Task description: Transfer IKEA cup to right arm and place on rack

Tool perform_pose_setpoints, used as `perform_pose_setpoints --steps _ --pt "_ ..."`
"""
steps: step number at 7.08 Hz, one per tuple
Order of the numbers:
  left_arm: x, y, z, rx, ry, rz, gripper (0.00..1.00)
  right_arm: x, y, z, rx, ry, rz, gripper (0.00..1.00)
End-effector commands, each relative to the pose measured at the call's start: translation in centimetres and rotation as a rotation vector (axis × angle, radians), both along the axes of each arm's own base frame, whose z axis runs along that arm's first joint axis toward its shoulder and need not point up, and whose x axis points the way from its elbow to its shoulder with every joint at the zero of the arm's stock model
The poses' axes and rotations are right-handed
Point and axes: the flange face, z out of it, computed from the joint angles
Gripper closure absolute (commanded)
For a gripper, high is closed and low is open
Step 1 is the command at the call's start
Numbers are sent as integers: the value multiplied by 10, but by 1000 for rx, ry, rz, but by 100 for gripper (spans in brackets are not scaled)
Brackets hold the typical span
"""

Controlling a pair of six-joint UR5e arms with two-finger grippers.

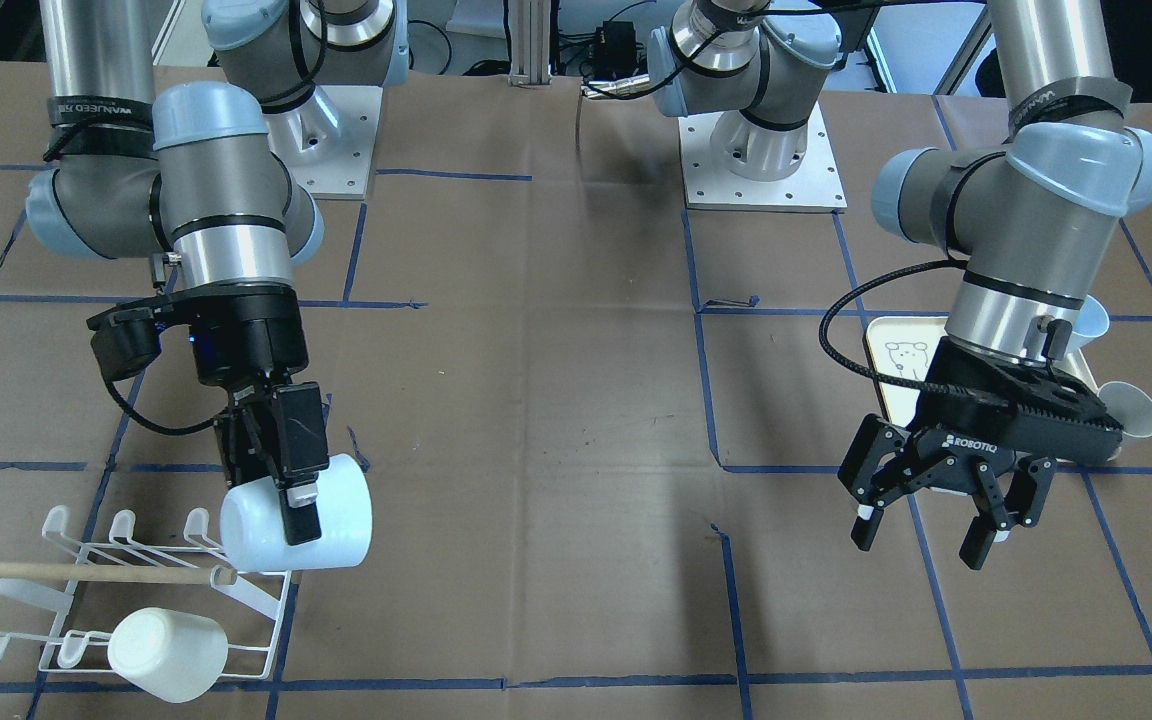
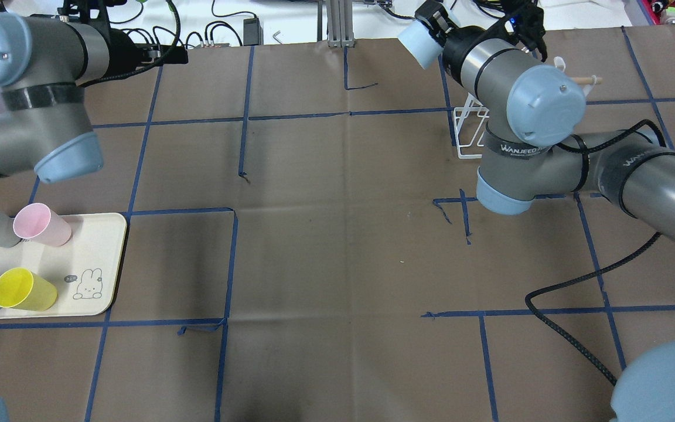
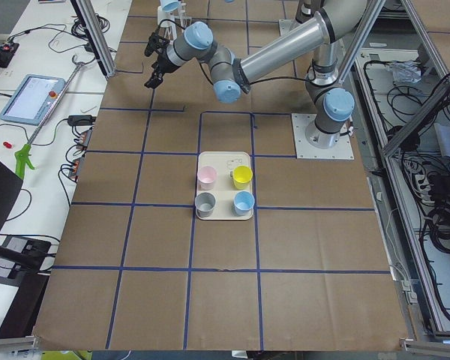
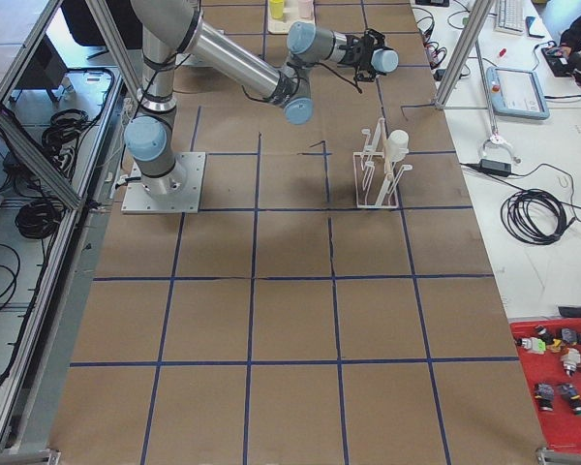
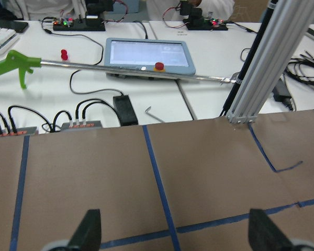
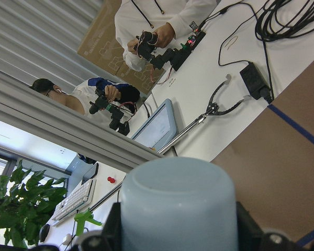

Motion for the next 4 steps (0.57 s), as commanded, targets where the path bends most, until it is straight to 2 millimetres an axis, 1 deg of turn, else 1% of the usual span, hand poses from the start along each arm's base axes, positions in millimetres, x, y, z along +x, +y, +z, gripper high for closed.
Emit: perform_pose_setpoints --steps 1,2,3,4 --pt "-29 7 36 327 3 114 1 -57 -11 1 -46 309 -8 94" --pt "-33 23 56 435 -6 158 1 -90 -14 10 -59 404 -26 94" --pt "-42 51 82 538 -10 159 1 -122 -17 12 -63 507 -38 95" --pt "-42 82 91 652 -27 213 1 -156 -17 14 -76 627 -47 95"
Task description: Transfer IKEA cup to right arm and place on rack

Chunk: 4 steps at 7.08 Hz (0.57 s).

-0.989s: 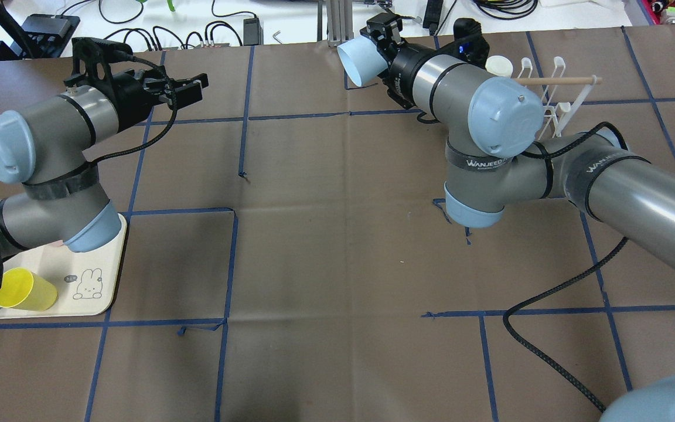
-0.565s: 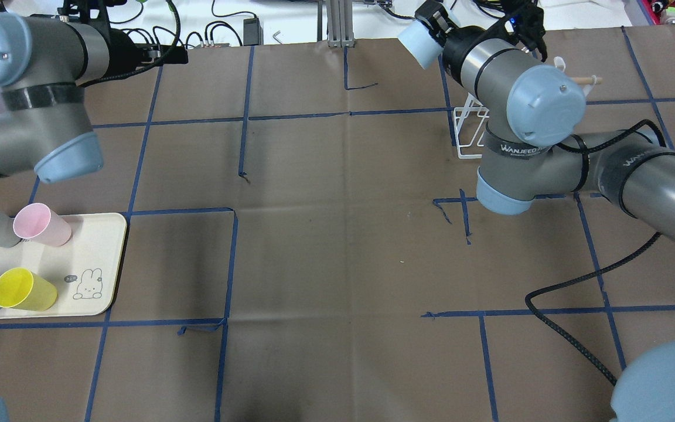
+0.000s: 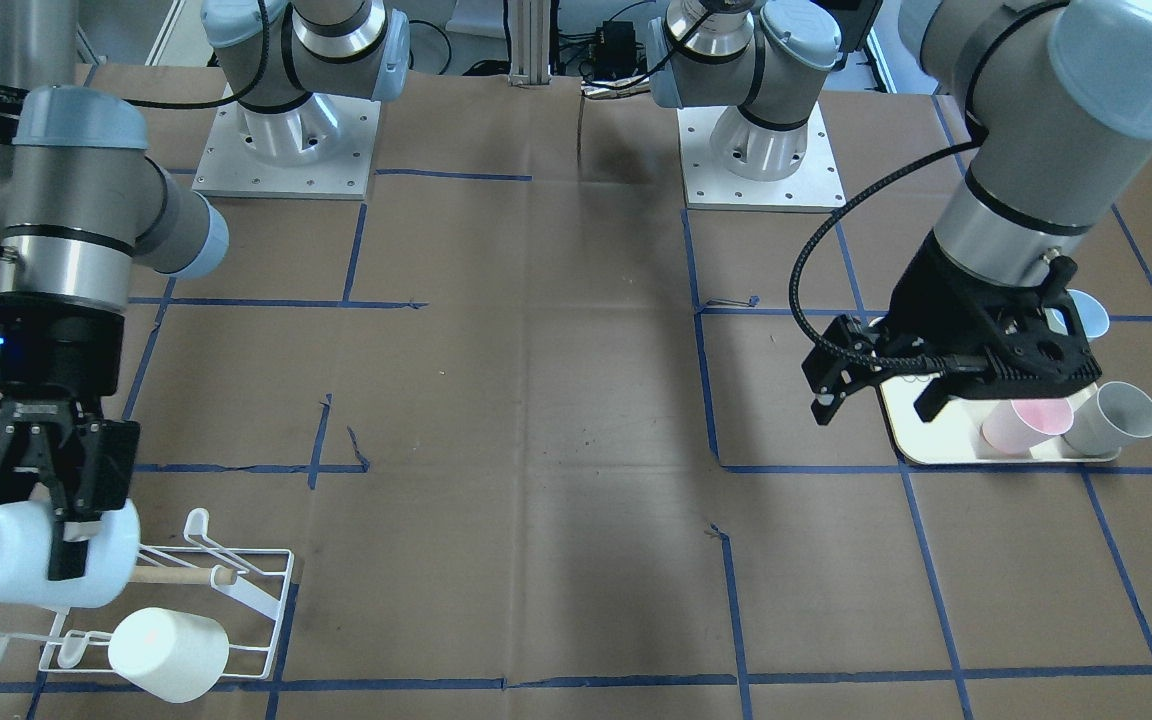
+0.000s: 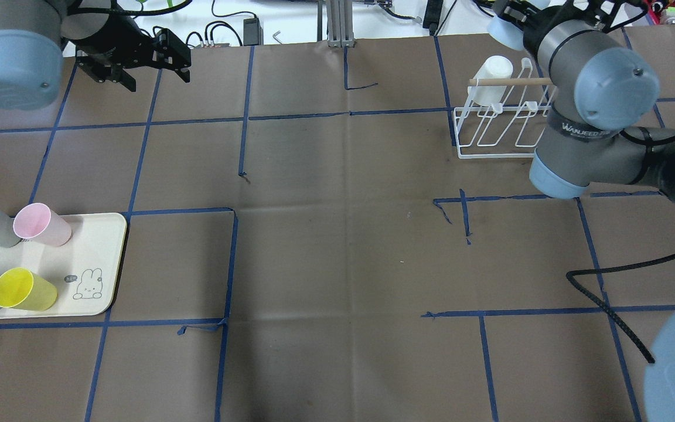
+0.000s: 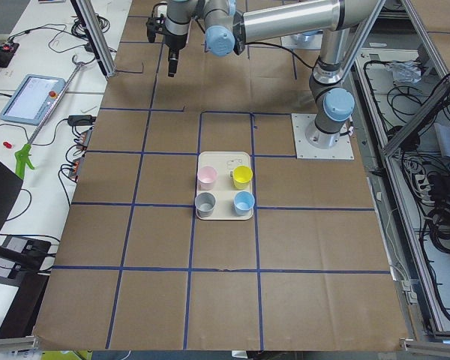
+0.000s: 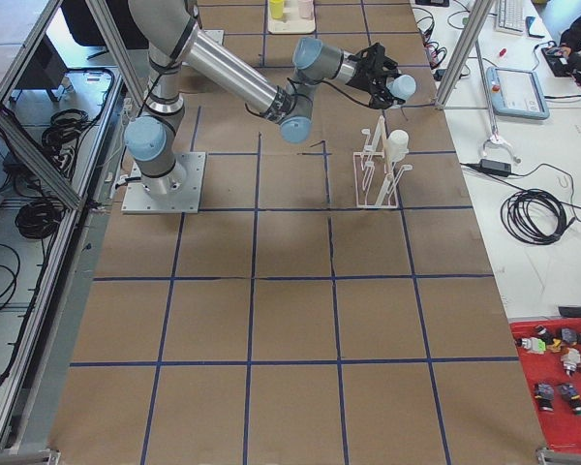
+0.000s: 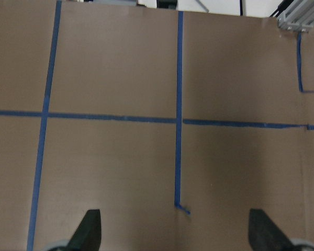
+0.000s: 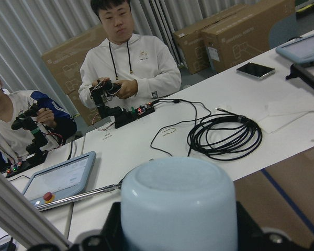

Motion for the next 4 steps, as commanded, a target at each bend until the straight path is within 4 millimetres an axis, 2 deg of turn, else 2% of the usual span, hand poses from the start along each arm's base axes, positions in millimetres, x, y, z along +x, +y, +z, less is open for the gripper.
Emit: perform_pose_setpoints --steps 1,3,4 --pt "-4 50 18 159 -32 45 1 -66 0 4 -24 226 -23 95" --pt "-7 52 18 164 -33 45 1 -91 -8 -15 -3 281 -16 95" --pt "-10 53 17 167 -32 38 1 -96 -26 -33 2 273 2 95"
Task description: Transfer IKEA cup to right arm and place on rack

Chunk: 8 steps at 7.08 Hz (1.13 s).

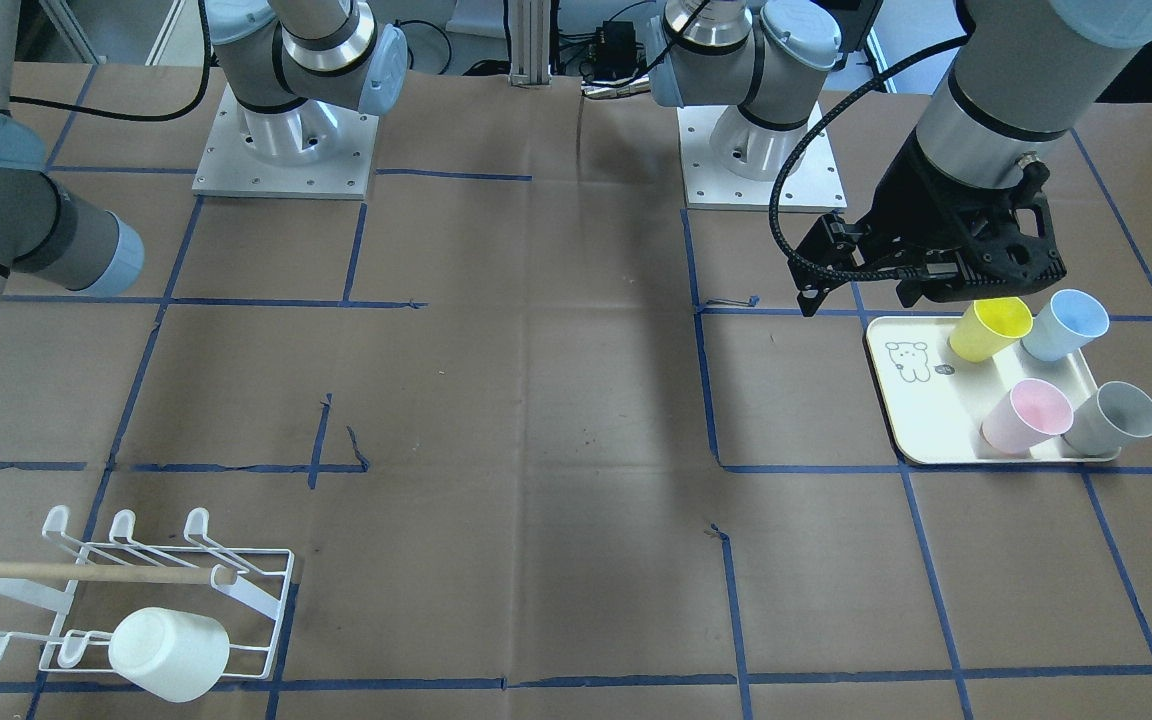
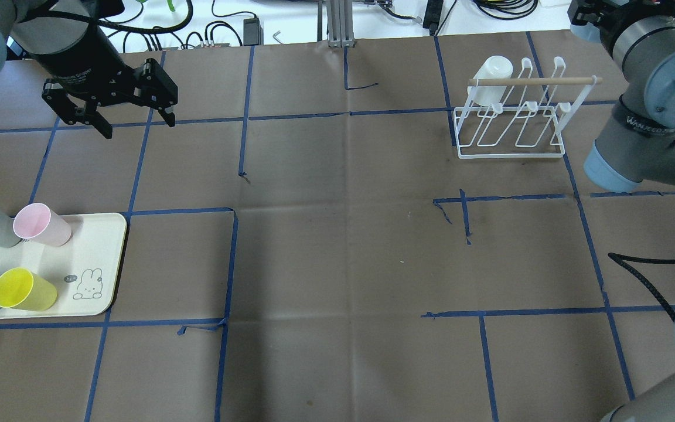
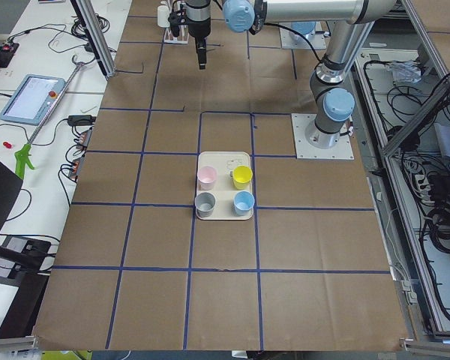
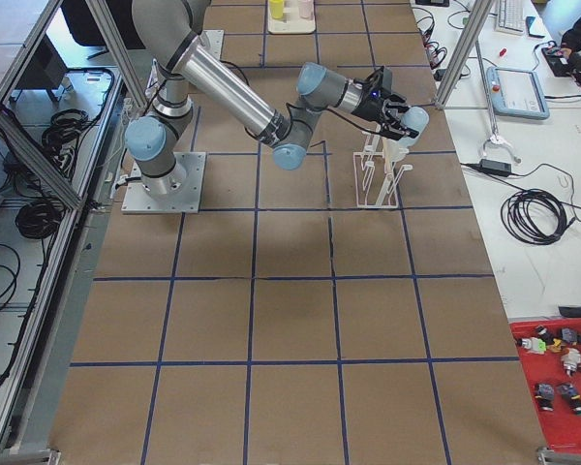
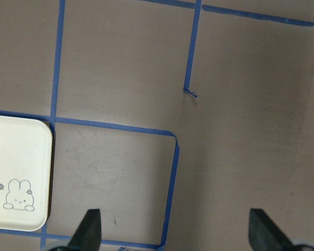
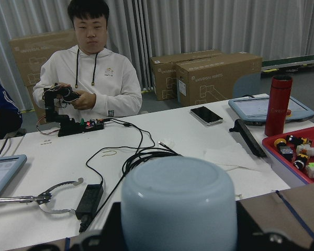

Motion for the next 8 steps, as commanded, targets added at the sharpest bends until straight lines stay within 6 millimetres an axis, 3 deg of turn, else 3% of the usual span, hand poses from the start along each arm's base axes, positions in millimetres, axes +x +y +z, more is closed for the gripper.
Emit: perform_pose_setpoints --steps 1,2,5,8 --pt "-10 6 -9 9 0 -18 1 -13 -26 -28 -13 12 20 95" --pt "-16 8 -18 12 1 -30 1 -15 -32 -52 -18 13 22 95" --pt "-16 4 -15 -32 -5 -39 1 -18 -48 -75 -31 14 29 95" --pt "-10 5 -10 -39 -72 -40 1 -11 -39 -94 -10 8 36 95"
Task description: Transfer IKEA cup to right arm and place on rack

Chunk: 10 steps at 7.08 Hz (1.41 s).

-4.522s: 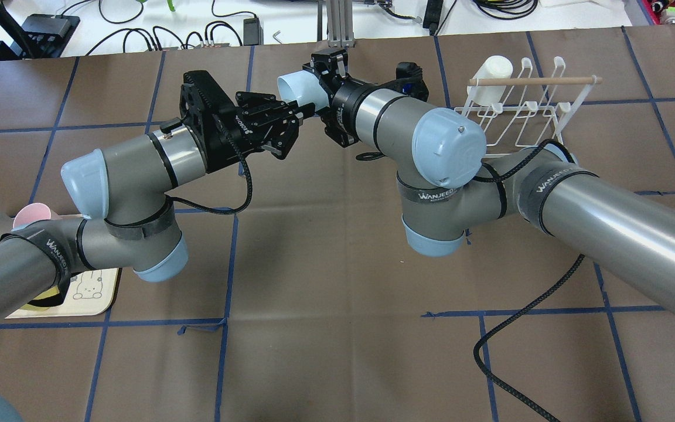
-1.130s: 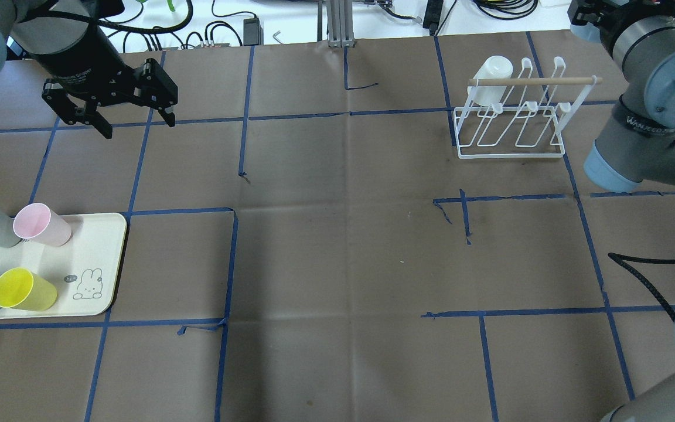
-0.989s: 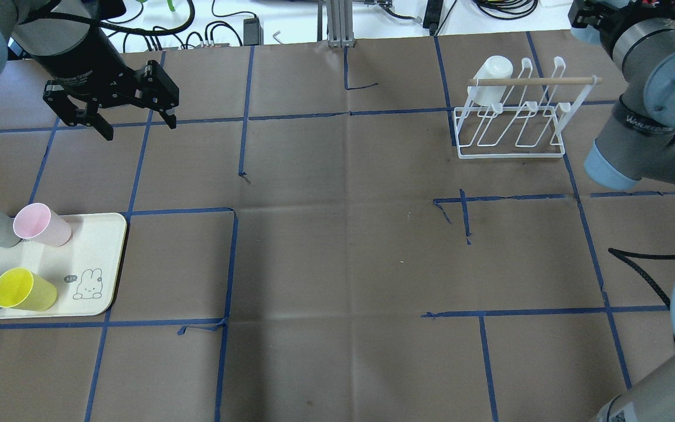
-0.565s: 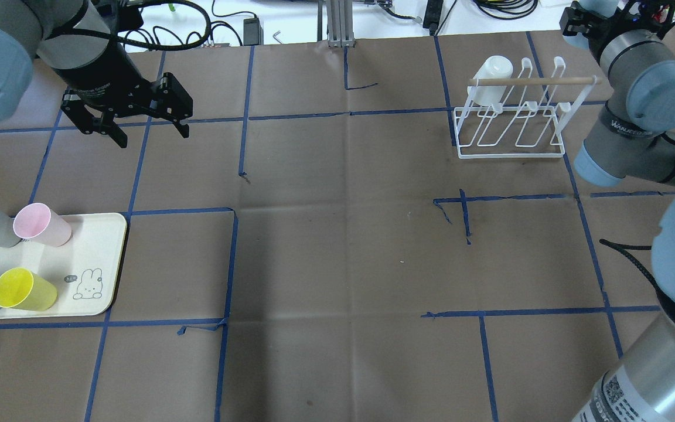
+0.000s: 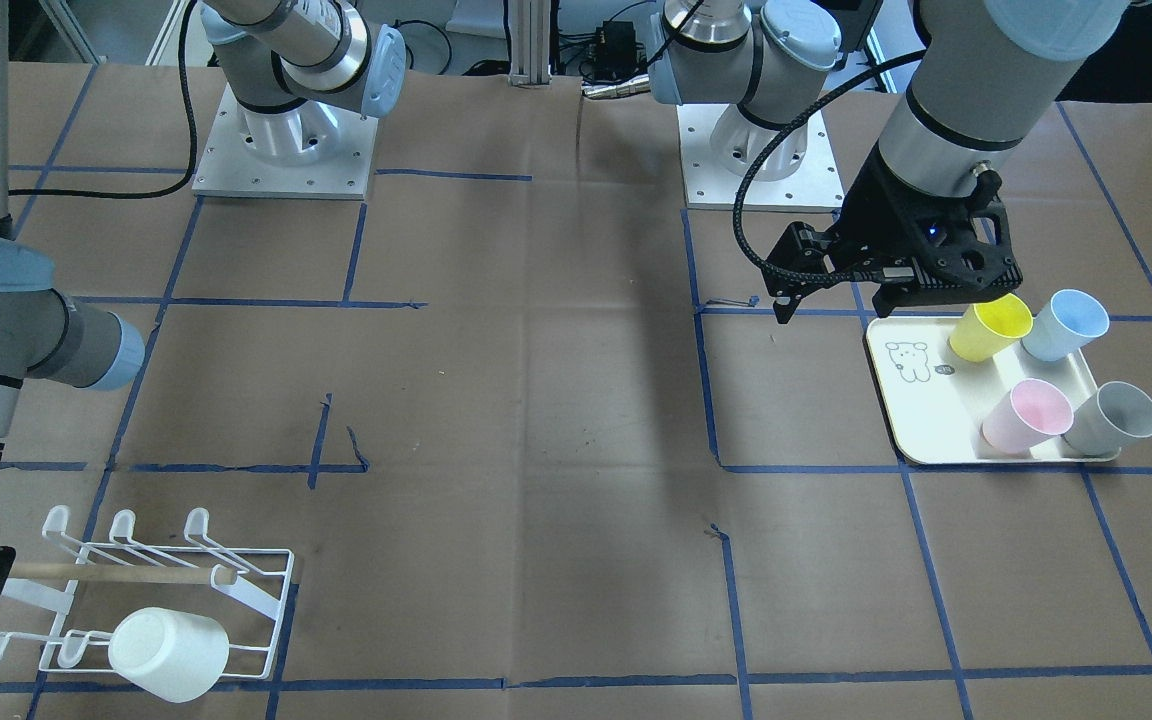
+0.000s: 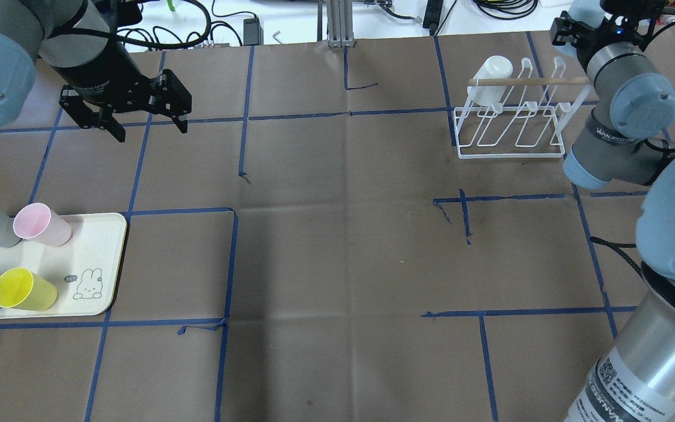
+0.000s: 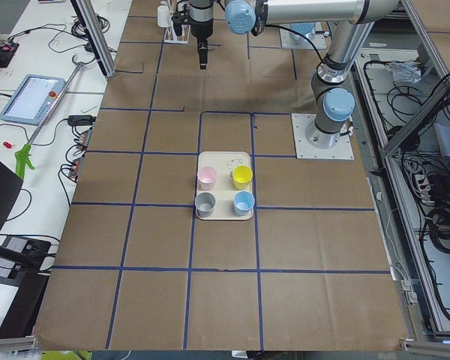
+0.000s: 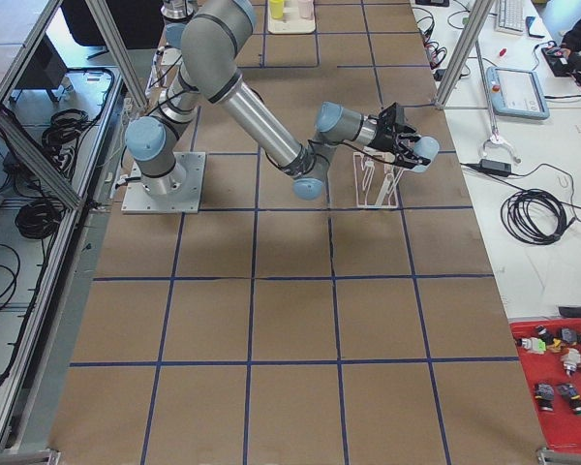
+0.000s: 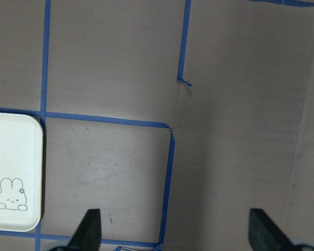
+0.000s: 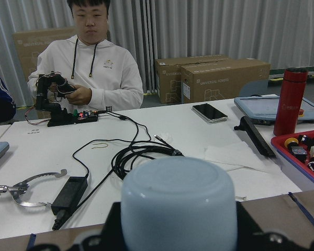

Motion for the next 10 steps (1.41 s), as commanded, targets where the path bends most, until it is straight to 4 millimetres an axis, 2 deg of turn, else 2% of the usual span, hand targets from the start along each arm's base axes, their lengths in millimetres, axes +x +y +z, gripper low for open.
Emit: perform_pose_setpoints --steps 1,2,3,4,5,8,10 --pt "2 0 1 -3 -29 0 1 3 7 -15 32 -8 1 94" --pt "2 -1 1 -3 -28 -1 1 3 8 -20 43 -11 0 92" --pt "1 -1 3 -7 -14 0 1 5 12 -27 62 -13 -4 75" --pt "-1 0 5 -13 4 -2 1 6 16 -27 68 -19 -10 9" --pt "-1 0 5 -16 2 -2 1 7 16 -27 73 -32 -15 0" --pt "0 1 4 -16 -6 0 1 11 12 -16 50 -31 4 0" --pt "0 1 4 -14 -7 -1 1 24 16 28 20 -19 18 0"
